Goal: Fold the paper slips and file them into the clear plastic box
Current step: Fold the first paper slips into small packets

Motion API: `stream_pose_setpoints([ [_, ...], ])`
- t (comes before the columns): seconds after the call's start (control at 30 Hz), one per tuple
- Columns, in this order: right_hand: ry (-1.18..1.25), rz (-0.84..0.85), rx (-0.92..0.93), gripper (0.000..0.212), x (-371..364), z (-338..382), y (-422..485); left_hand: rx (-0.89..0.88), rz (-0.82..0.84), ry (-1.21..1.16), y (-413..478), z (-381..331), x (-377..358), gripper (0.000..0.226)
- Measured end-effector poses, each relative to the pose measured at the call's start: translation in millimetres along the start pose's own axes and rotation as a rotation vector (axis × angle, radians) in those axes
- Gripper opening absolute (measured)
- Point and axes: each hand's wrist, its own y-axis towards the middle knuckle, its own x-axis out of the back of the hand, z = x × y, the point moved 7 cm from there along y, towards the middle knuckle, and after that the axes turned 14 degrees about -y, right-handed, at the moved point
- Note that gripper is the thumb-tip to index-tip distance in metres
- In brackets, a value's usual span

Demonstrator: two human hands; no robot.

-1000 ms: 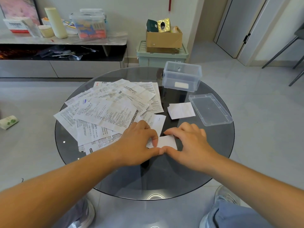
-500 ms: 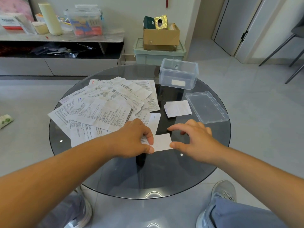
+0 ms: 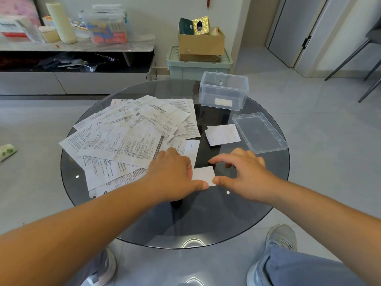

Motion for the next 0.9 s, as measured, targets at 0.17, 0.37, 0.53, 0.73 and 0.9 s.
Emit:
stream_pose_setpoints([
  [0.17,0.020,0.007,0.002,0.042,1.6,0.4,-0.6,-0.022,0.098,-0.180,3.0,8.7,7.2,0.018],
  [0.37,0.004,0.024,0.008,0.039,3.7,4.3,-1.8,-0.076,0.173,-0.251,1.2,11.6,11.2,0.012],
  [0.53,0.103,0.055,0.023,0.040,8.6,11.1,4.3,-0.162,0.084,-0.275,-7.1,2.4,28.4,0.016],
  [0.73,0.081,0.136,0.106,0.057,14.1,31.2,7.2,-0.190,0.025,-0.265,-6.0,2.3,39.3,0.028],
  [0.9,0.017,0.149,0.158,0.050,12.2,44.2,9.4,-0.170,0.082,-0.209,-5.7,7.7,28.3,0.038],
])
